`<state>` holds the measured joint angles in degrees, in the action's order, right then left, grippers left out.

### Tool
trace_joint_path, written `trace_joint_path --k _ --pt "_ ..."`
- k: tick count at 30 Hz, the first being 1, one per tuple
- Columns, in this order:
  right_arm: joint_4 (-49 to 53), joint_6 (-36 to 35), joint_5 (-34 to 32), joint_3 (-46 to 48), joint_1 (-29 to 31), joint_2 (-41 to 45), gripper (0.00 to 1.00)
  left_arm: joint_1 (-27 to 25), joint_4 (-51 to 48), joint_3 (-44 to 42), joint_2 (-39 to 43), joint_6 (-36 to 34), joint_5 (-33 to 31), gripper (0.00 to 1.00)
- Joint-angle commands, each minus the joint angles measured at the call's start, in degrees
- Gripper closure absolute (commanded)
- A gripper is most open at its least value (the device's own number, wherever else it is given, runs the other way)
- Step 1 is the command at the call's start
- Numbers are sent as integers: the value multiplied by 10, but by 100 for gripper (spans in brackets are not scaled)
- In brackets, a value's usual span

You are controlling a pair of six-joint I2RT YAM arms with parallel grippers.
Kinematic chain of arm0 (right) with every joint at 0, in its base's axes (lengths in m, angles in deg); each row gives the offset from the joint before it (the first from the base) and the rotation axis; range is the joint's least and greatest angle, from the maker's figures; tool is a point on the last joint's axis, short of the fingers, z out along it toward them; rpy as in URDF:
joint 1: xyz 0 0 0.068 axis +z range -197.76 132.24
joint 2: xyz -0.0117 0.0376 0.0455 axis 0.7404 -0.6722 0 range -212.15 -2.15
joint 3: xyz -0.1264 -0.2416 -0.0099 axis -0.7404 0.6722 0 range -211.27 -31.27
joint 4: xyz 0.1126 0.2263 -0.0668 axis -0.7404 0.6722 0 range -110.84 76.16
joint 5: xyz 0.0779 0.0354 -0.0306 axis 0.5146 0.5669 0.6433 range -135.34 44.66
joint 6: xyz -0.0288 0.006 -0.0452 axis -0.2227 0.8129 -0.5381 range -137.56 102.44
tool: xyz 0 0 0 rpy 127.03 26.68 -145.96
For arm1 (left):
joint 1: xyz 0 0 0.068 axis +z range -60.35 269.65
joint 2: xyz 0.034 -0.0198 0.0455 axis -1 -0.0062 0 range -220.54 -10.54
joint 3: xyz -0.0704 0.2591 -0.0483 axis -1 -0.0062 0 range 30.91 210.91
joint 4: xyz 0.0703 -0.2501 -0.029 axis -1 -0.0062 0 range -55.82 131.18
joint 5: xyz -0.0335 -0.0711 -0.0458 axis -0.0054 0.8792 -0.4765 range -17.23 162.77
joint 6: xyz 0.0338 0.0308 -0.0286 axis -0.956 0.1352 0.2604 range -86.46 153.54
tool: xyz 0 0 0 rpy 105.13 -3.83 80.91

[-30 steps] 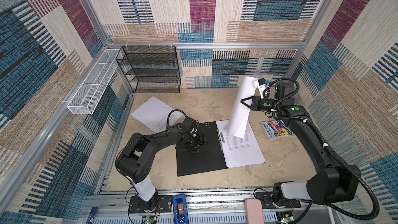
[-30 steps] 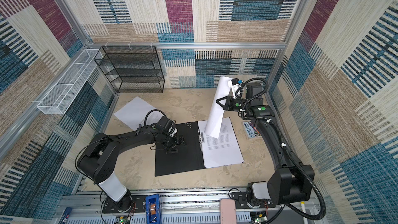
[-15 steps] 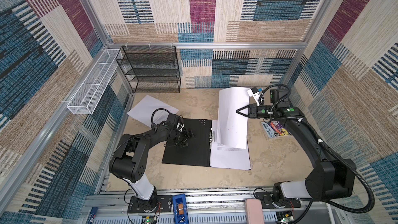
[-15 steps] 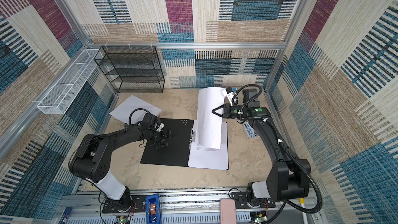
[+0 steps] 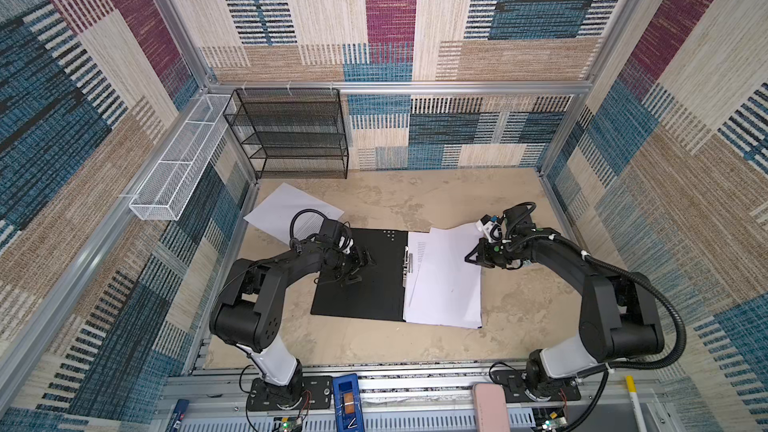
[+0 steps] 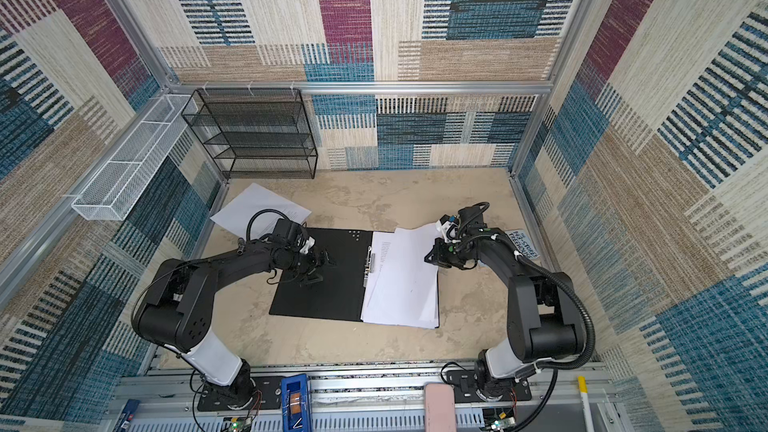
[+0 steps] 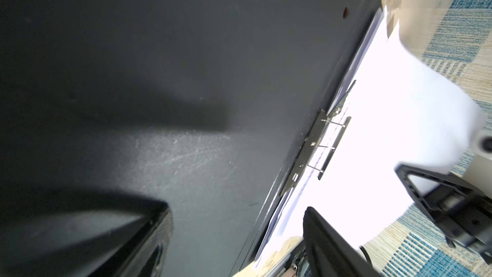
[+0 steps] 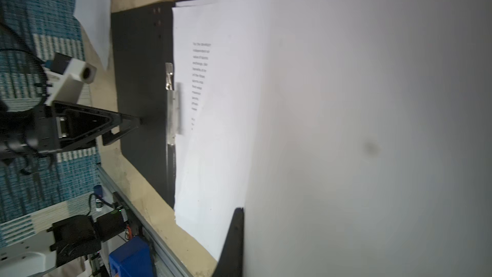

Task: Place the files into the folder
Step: 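Press the sheet flat beside the clip with the right gripper while left holds the clip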

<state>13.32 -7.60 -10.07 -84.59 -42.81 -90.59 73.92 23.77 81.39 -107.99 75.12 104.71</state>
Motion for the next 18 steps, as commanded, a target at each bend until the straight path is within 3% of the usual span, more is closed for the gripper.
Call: trace_joint_path --k 1,18 --pt "1 -20 -67 -5 14 -25 100 3 -102 -11 -16 -17 -122 19" --pt "-20 -29 -110 -25 67 -52 98 5 -96 -12 -24 -15 -113 19"
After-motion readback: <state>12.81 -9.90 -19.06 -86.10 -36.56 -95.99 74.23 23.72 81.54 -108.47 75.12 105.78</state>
